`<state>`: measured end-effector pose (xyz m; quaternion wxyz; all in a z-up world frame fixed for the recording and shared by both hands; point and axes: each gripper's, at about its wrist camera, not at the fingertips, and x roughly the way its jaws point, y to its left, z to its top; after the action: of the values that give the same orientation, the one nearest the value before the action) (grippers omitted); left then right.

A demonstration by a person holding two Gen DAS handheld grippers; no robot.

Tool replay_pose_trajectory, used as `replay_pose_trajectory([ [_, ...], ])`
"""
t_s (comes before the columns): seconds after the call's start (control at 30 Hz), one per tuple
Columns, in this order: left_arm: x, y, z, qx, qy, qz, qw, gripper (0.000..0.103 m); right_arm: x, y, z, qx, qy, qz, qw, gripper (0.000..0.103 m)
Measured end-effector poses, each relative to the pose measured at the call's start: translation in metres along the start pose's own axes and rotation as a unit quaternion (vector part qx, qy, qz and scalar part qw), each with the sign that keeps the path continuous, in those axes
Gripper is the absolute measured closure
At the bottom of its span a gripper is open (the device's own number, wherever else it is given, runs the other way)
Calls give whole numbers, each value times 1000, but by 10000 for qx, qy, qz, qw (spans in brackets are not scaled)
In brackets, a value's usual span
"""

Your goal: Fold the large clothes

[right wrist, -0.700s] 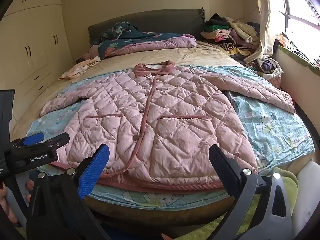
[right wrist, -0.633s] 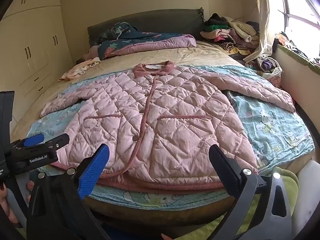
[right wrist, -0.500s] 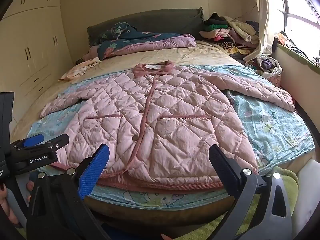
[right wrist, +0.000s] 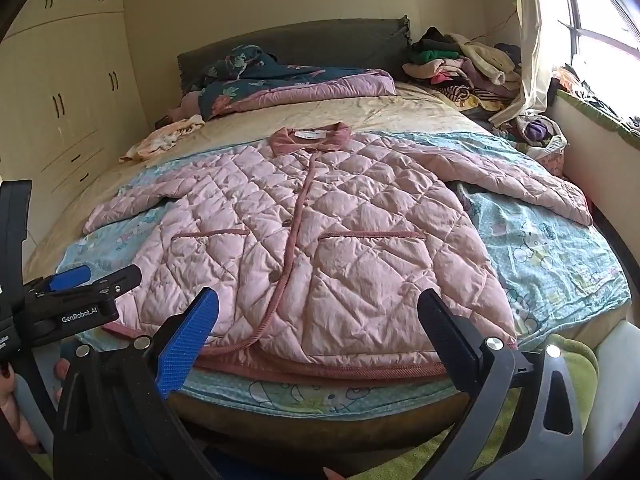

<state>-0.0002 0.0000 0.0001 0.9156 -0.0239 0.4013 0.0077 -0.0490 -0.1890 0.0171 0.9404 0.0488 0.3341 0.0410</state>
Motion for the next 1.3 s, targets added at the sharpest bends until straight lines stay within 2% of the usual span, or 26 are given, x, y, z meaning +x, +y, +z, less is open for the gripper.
replay_pose_trajectory([
  [1.3, 0, 0, 0, -2, -9, 5, 10000, 8, -1, 5, 0, -25, 1, 62, 10000, 4],
])
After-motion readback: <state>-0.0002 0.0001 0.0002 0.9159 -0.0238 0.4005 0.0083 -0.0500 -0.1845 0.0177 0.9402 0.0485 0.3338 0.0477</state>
